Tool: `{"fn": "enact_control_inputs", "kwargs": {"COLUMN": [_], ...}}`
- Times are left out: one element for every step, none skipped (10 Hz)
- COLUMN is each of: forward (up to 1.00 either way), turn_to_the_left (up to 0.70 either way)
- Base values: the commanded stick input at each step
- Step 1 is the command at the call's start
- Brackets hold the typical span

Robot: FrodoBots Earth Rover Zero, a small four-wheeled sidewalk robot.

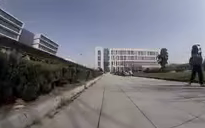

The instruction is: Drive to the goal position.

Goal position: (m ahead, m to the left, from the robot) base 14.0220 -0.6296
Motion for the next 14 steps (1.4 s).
{"fn": "enact_control_inputs", "kwargs": {"forward": [0.50,0.50,0.50,0.50,0.50,0.50,0.50,0.50,0.50,0.50,0.50,0.50,0.50,0.50], "turn_to_the_left": [0.00,0.00,0.00,0.00,0.00,0.00,0.00,0.00,0.00,0.00,0.00,0.00,0.00,0.00]}}
